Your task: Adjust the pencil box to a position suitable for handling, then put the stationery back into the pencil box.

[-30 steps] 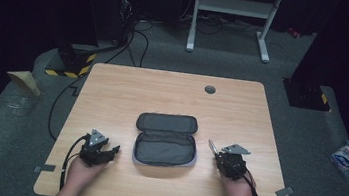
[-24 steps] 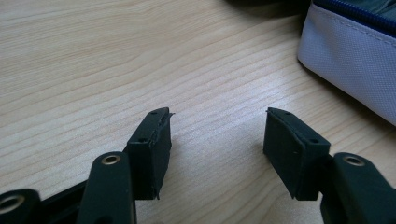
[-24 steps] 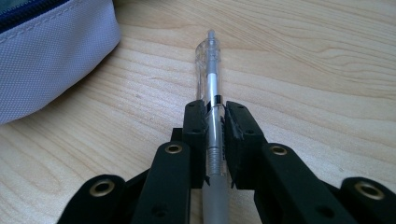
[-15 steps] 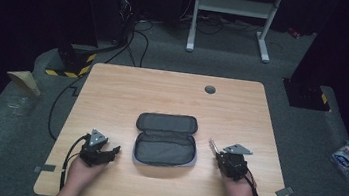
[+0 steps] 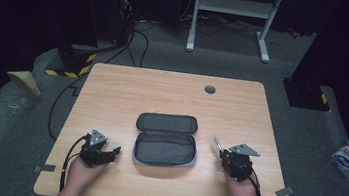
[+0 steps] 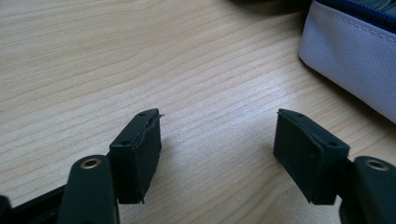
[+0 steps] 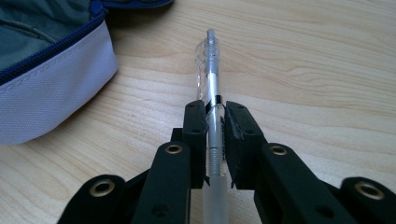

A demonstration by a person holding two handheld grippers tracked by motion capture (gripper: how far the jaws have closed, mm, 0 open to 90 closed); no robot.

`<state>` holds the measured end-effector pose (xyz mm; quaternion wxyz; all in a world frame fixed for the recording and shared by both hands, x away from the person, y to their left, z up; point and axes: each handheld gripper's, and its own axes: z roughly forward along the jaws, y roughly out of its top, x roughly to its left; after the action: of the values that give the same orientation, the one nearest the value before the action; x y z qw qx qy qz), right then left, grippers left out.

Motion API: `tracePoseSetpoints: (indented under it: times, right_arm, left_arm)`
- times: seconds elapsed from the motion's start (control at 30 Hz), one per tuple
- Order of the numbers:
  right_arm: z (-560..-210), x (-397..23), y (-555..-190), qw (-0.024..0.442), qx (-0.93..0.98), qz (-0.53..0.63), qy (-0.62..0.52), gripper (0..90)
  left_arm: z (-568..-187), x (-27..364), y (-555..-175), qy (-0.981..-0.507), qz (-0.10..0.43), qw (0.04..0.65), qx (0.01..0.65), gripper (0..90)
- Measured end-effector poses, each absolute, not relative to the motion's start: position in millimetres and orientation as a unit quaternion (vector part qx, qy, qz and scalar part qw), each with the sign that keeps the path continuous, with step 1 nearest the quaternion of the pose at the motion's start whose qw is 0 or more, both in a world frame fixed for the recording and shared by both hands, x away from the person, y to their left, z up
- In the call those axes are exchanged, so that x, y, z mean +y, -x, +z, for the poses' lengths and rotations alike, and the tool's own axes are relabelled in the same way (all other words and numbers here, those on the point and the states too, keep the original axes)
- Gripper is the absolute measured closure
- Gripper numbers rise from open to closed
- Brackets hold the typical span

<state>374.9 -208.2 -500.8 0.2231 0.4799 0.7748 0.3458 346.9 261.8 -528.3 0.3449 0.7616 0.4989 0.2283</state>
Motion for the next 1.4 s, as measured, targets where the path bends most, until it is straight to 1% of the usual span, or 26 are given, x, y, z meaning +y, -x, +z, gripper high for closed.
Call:
tracePoseSetpoints:
  times: [0.4,0.8,1.4]
  right_arm:
    - [-486.4,-205.3,-371.3,0.232,0.773,0.368,-0.462,78.9]
    - [-467.5,-179.5,-375.1,0.228,0.790,0.383,-0.422,78.8]
    - [-450.1,-145.7,-384.0,0.215,0.808,0.399,-0.377,78.9]
  left_arm:
    - [-528.3,261.9,-347.6,-0.763,0.228,0.345,0.496,30.7]
    - [-528.2,261.7,-346.0,-0.765,0.227,0.343,0.495,29.7]
    - [-528.2,261.3,-346.2,-0.765,0.227,0.343,0.496,29.2]
